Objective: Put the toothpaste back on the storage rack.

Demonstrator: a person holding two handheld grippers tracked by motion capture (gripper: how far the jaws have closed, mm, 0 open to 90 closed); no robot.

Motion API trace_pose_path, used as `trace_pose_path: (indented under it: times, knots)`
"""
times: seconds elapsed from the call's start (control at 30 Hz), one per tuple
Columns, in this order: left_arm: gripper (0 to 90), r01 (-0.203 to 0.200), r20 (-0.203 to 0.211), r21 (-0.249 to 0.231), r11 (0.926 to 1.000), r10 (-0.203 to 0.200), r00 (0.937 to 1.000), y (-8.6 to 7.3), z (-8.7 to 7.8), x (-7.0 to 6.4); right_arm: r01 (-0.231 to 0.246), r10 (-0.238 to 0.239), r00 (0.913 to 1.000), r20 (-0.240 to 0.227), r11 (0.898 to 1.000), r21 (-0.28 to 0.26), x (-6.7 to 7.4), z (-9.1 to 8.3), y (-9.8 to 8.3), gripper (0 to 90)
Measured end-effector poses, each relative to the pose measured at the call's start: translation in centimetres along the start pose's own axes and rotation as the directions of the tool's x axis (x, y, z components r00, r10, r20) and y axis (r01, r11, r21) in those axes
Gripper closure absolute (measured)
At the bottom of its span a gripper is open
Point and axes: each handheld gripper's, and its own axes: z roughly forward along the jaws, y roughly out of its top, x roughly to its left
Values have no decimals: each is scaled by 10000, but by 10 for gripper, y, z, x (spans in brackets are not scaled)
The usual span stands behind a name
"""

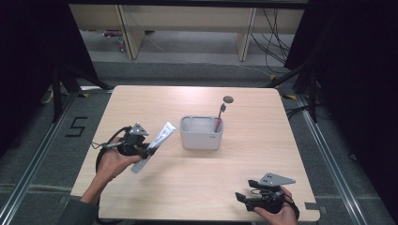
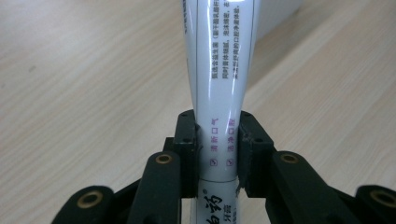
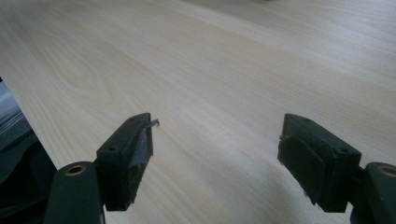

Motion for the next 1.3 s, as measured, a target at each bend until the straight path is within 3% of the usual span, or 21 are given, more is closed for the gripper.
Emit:
trace_pose_path:
  times: [0.13, 0.17, 0.23, 0.27, 0.43, 0.53, 0.67, 0.7, 0.77, 0.83, 1.0, 1.03, 1.1, 1.13, 1.2, 1.3]
  knots:
    - [722, 147, 137, -462, 9988, -141, 9998, 3, -4, 0, -193, 193, 9998, -73, 9998, 37, 2, 0, 0, 267]
    - [722, 120, 6, -708, 9974, -120, 9999, 5, -6, -2, 28, -28, 10000, 34, 10000, 6, 1, 0, 0, 267]
    - [722, 168, 31, -726, 9972, -166, 9999, 7, -7, -2, 43, -43, 10000, 23, 10000, -2, 1, 0, 0, 267]
    - [722, 309, 6, -1101, 9934, -310, 9995, 9, -7, -3, -54, 54, 10000, 2, 10000, 26, 1, 0, 0, 267]
    - [721, 420, 93, -1485, 9880, -411, 9991, 18, -4, -5, -55, 55, 10000, 11, 10000, -62, 0, 1, 0, 267]
    - [721, 458, 65, -1725, 9839, -454, 9989, 22, -4, -8, -345, 345, 9994, -14, 9994, 48, 0, 0, 0, 267]
    - [720, 459, 127, -2374, 9703, -441, 9989, 33, -3, -15, -76, 76, 10000, -62, 9999, -105, -2, 0, 0, 267]
    - [720, 459, 127, -2374, 9703, -441, 9989, 33, -3, -15, -76, 76, 10000, -62, 9999, -105, -2, 0, 0, 267]
    - [720, 465, 151, -2680, 9623, -441, 9989, 38, -3, -18, -139, 138, 9999, -57, 9998, -139, -1, 0, 0, 267]
    - [720, 640, 176, -3136, 9474, -616, 9979, 43, 0, -22, -238, 238, 9997, -8, 9997, -81, 1, 0, 0, 267]
    - [719, 642, 237, -3414, 9377, -597, 9979, 50, 3, -27, -198, 198, 9998, -16, 9998, -102, 1, 0, 0, 267]
    - [719, 680, 261, -3601, 9304, -629, 9977, 53, 5, -28, -253, 251, 9996, -108, 9996, -140, 1, 0, 0, 267]
    - [719, 694, 307, -3689, 9269, -625, 9976, 55, 6, -29, -20, 20, 10000, 8, 9999, -123, 0, 0, 0, 267]
    - [719, 737, 298, -3851, 9199, -674, 9973, 58, 9, -31, -4, 4, 10000, 5, 9999, -114, -1, 0, 0, 267]
    - [719, 675, 260, -3907, 9180, -624, 9977, 63, 11, -32, -108, 108, 9999, 9, 9998, -142, 0, 0, 0, 267]
    - [719, 710, 268, -4212, 9042, -658, 9975, 68, 14, -34, -21, 21, 10000, -5, 9999, -116, 0, -1, 0, 267]
